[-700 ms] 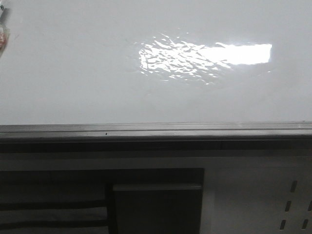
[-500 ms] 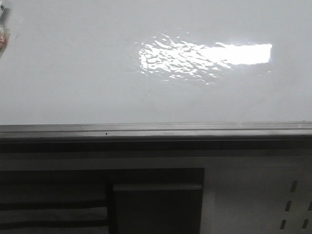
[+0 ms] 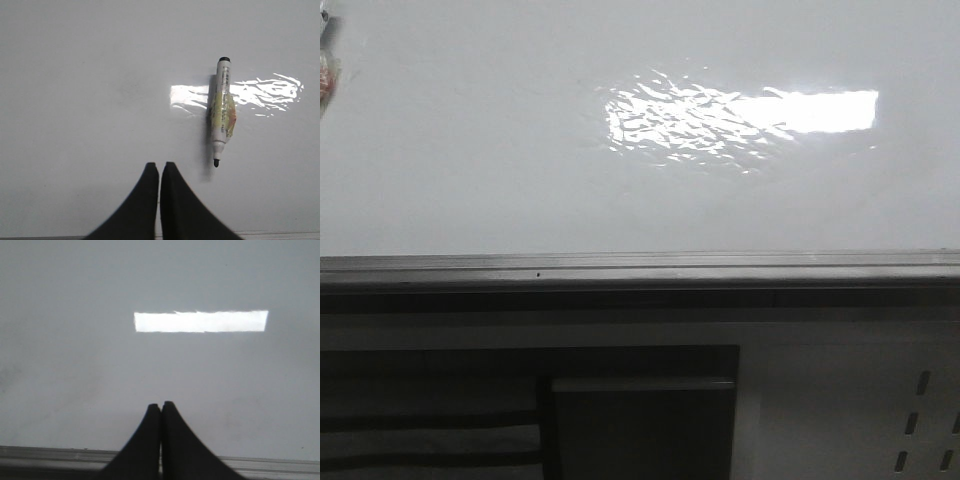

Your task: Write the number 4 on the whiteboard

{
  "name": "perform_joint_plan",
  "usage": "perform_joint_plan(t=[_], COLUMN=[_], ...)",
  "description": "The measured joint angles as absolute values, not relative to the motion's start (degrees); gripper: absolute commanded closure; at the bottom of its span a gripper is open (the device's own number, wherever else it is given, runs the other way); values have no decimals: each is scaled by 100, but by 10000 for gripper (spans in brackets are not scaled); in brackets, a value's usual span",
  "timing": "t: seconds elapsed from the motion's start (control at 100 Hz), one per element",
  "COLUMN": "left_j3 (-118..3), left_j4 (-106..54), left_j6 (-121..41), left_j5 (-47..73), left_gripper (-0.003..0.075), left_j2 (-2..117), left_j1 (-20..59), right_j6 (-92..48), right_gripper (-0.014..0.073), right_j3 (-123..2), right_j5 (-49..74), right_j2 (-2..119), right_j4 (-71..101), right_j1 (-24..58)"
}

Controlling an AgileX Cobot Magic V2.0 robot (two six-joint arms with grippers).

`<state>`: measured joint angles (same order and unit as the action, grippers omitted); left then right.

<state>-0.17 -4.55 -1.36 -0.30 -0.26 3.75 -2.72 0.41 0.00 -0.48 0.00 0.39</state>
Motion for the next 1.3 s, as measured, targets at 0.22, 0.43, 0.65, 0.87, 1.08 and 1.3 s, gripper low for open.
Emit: perform_joint_plan(t=[0.22, 0.43, 0.65, 0.87, 1.08, 1.3], left_j3=[-17, -17, -85, -1295, -2768, -3366], left_j4=[-455, -455, -455, -490, -490, -490], left_j6=[-136, -136, -136, -136, -136, -136], left_j5=[-30, -86, -137, 648, 2122, 3121], left_gripper=[741, 741, 741, 741, 741, 741], left_j2=[-26, -26, -26, 46, 1046, 1971], left_j1=[375, 375, 375, 375, 375, 375], right_j6=[-272, -272, -272, -272, -272, -272], right_gripper=[666, 666, 666, 666, 666, 666], right_j3=[41, 41, -53, -1223, -2545, -3238], right_j5=[0, -33, 323, 1382, 2510, 3197], right_j2=[-48, -48, -48, 111, 1080, 1949], right_j4=[0, 0, 178, 226, 226, 226], right_j1=[39, 39, 39, 39, 39, 39])
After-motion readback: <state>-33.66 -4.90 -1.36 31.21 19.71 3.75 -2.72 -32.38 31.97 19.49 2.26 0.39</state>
